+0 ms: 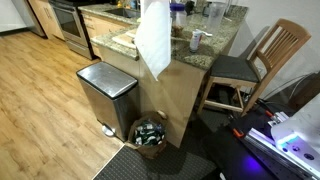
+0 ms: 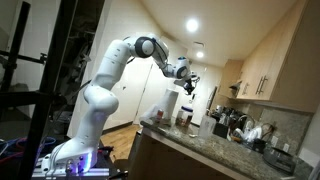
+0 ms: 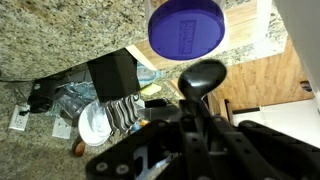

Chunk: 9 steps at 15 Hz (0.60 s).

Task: Pick up the silver spoon from the countertop and place it on top of the container with a blue lid

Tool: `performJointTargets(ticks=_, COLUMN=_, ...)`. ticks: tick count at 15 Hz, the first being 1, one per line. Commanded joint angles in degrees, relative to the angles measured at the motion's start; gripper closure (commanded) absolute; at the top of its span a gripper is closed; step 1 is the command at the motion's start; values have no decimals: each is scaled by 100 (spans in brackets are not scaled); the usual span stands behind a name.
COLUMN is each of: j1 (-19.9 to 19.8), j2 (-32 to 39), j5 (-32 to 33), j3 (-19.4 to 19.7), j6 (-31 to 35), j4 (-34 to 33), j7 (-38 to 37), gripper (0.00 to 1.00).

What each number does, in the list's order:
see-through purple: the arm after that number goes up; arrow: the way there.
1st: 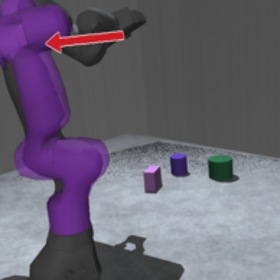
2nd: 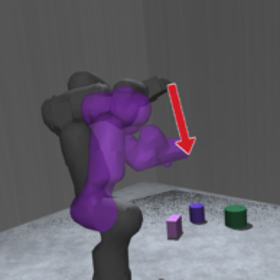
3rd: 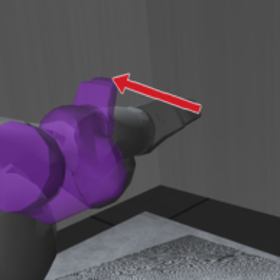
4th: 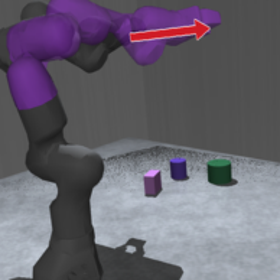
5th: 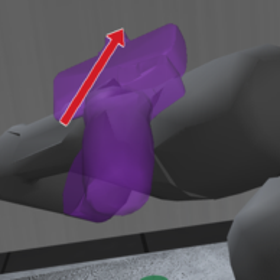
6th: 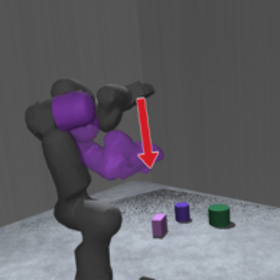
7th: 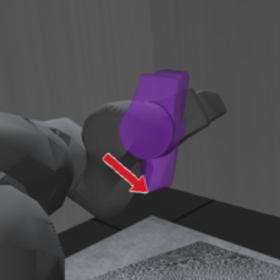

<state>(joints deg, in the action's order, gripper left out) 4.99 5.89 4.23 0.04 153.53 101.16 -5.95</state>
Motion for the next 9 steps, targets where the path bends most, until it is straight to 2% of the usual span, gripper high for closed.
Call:
performJointTargets(ticks=1, j1=-80, j2=398, j5=-390, j3=-176, j6=152, j4=-93, j7=312, gripper=100)
performJointTargets(ticks=4, j1=-33, j2=851, j5=-280, j3=-148, j6=277, j4=-359, j7=66, gripper=100)
performJointTargets(ticks=9, j1=114, j2=1517, j5=161, j3=120, j6=432, j4=-953, j7=-535, gripper=100)
